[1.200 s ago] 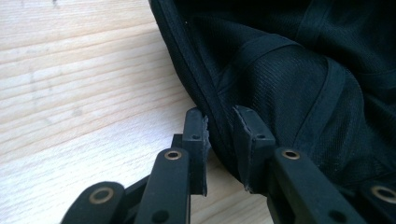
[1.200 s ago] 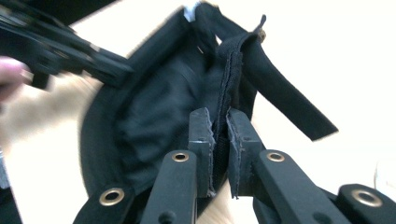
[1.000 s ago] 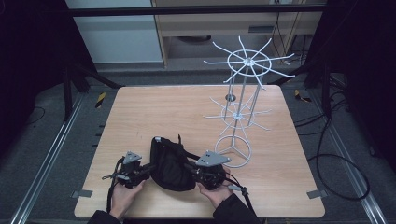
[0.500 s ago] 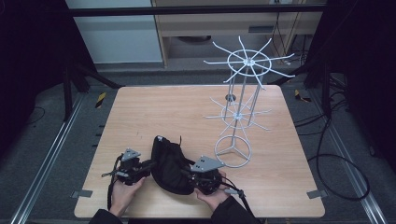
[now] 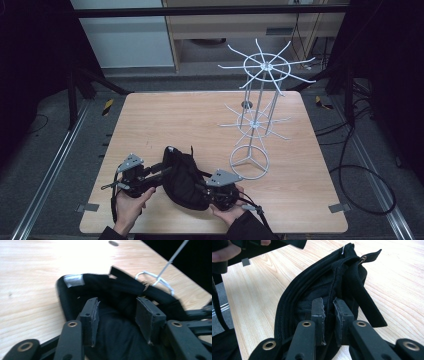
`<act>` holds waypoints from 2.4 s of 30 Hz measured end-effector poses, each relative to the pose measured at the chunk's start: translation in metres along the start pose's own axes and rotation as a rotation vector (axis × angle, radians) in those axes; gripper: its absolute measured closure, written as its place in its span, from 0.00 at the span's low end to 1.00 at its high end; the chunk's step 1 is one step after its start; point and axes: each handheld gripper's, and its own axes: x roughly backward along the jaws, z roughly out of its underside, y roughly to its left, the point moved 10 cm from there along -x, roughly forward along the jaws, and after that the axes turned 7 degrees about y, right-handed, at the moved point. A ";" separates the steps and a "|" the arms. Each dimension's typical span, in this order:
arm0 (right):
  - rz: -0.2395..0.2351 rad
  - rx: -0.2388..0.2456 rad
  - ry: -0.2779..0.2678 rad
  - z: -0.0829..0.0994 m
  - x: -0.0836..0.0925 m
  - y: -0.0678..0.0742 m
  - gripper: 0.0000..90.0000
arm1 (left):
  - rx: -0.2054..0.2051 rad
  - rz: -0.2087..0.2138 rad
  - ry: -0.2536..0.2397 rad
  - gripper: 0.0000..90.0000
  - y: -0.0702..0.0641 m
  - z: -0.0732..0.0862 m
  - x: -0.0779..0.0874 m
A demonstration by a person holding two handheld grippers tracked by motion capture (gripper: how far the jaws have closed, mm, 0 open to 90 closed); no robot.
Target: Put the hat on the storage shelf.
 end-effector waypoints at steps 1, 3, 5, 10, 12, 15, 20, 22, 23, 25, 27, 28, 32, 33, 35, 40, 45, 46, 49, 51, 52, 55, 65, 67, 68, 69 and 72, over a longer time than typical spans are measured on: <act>0.000 0.002 0.000 0.000 0.000 0.000 0.88 | -0.004 0.008 -0.007 0.56 -0.007 -0.004 0.000; -0.003 0.003 0.002 0.000 0.000 0.001 0.88 | -0.005 0.011 -0.007 0.53 -0.010 -0.005 -0.001; -0.005 0.002 0.004 0.001 -0.001 0.002 0.88 | -0.015 0.020 -0.004 0.52 -0.017 -0.008 -0.004; -0.006 0.002 0.004 0.001 -0.001 0.002 0.88 | -0.052 0.013 0.020 0.48 -0.029 -0.008 -0.014; -0.007 0.004 0.005 0.001 -0.001 0.003 0.87 | -0.052 0.015 0.026 0.47 -0.032 -0.008 -0.016; -0.009 0.004 0.007 0.002 -0.002 0.003 0.87 | -0.059 0.016 0.039 0.45 -0.038 -0.010 -0.022; -0.013 0.005 0.009 0.002 -0.003 0.005 0.87 | -0.060 0.028 0.058 0.44 -0.046 -0.011 -0.030; -0.012 0.005 0.012 0.002 -0.003 0.005 0.87 | -0.056 0.029 0.065 0.45 -0.049 -0.012 -0.035; -0.013 0.005 0.012 0.002 -0.003 0.005 0.87 | -0.051 0.027 0.066 0.45 -0.050 -0.013 -0.037; -0.013 0.004 0.014 0.003 -0.003 0.005 0.87 | -0.045 0.029 0.074 0.44 -0.050 -0.014 -0.040; -0.011 0.004 0.017 0.003 -0.003 0.006 0.87 | -0.041 0.033 0.074 0.44 -0.051 -0.014 -0.042; -0.011 0.003 0.020 0.003 -0.004 0.006 0.87 | -0.043 0.034 0.073 0.44 -0.053 -0.014 -0.043; -0.019 0.002 0.019 0.004 -0.004 0.006 0.87 | -0.062 0.035 0.077 0.41 -0.057 -0.013 -0.045; -0.019 0.006 0.018 0.004 -0.004 0.007 0.87 | -0.070 0.024 0.085 0.41 -0.057 -0.012 -0.046; -0.020 0.007 0.019 0.004 -0.004 0.008 0.87 | -0.068 0.003 0.108 0.41 -0.056 -0.008 -0.050; -0.024 0.014 0.028 0.006 -0.006 0.009 0.87 | -0.050 0.002 0.127 0.44 -0.054 -0.002 -0.055; -0.034 0.020 0.032 0.006 -0.007 0.012 0.85 | -0.043 0.003 0.144 0.56 -0.054 0.002 -0.058; -0.039 0.024 0.035 0.007 -0.008 0.012 0.85 | -0.046 -0.007 0.151 0.59 -0.053 0.003 -0.059; -0.044 0.029 0.040 0.008 -0.009 0.013 0.82 | -0.044 -0.010 0.157 0.70 -0.052 0.005 -0.059; -0.052 0.033 0.039 0.007 -0.008 0.014 0.80 | -0.028 -0.004 0.150 0.75 -0.049 0.005 -0.057; -0.057 0.033 0.037 0.007 -0.007 0.014 0.79 | -0.017 0.000 0.148 0.77 -0.048 0.004 -0.056; -0.079 0.031 0.026 0.006 -0.001 0.015 0.75 | -0.002 0.012 0.134 0.84 -0.046 0.003 -0.053; -0.103 -0.002 -0.053 0.002 0.036 0.001 0.64 | 0.008 0.047 0.071 0.92 -0.046 -0.008 -0.037; -0.075 -0.030 -0.083 0.000 0.047 -0.012 0.63 | -0.002 0.056 0.039 0.93 -0.049 -0.015 -0.027; -0.065 -0.037 -0.089 -0.001 0.049 -0.016 0.63 | -0.008 0.060 0.027 0.93 -0.049 -0.018 -0.024; -0.052 -0.042 -0.093 -0.001 0.050 -0.020 0.63 | -0.011 0.069 0.016 0.93 -0.050 -0.020 -0.021; -0.038 -0.045 -0.095 -0.001 0.052 -0.025 0.62 | -0.020 0.088 -0.010 0.93 -0.053 -0.026 -0.013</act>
